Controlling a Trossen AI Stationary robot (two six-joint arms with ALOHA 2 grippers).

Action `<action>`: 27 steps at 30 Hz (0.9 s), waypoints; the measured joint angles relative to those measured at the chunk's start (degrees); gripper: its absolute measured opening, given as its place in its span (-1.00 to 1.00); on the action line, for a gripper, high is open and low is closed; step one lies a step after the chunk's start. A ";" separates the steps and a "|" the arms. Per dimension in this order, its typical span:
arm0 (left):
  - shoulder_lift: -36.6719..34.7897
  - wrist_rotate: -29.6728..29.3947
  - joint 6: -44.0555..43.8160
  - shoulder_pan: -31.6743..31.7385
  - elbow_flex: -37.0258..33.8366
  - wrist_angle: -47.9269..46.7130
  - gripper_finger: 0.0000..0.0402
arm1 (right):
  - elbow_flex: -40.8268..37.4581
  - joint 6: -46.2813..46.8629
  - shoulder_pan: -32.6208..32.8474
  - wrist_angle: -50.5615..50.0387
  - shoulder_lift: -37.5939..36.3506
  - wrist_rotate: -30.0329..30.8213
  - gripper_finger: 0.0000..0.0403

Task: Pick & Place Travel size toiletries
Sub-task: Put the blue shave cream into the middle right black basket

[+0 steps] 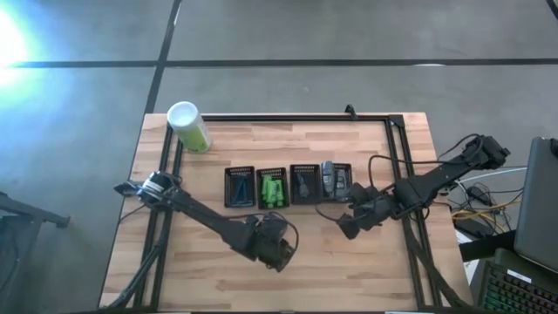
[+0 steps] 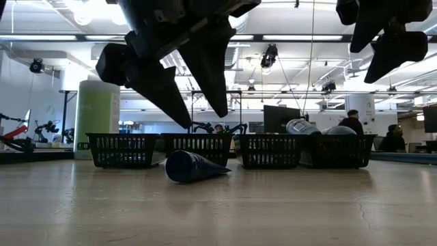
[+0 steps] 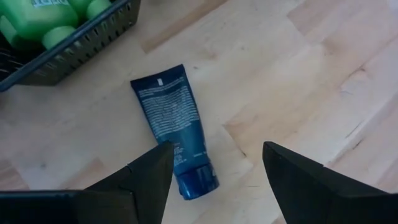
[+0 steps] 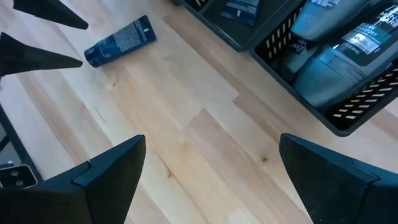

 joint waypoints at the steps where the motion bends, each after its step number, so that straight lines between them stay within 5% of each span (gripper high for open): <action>1: 0.00 -0.03 0.14 0.09 0.00 0.00 0.25 | 0.00 0.09 -0.01 -0.01 0.00 0.28 0.80; 27: 3.32 6.14 -5.69 1.95 -0.17 -1.42 0.25 | 0.00 0.50 -0.01 0.02 0.02 1.58 0.81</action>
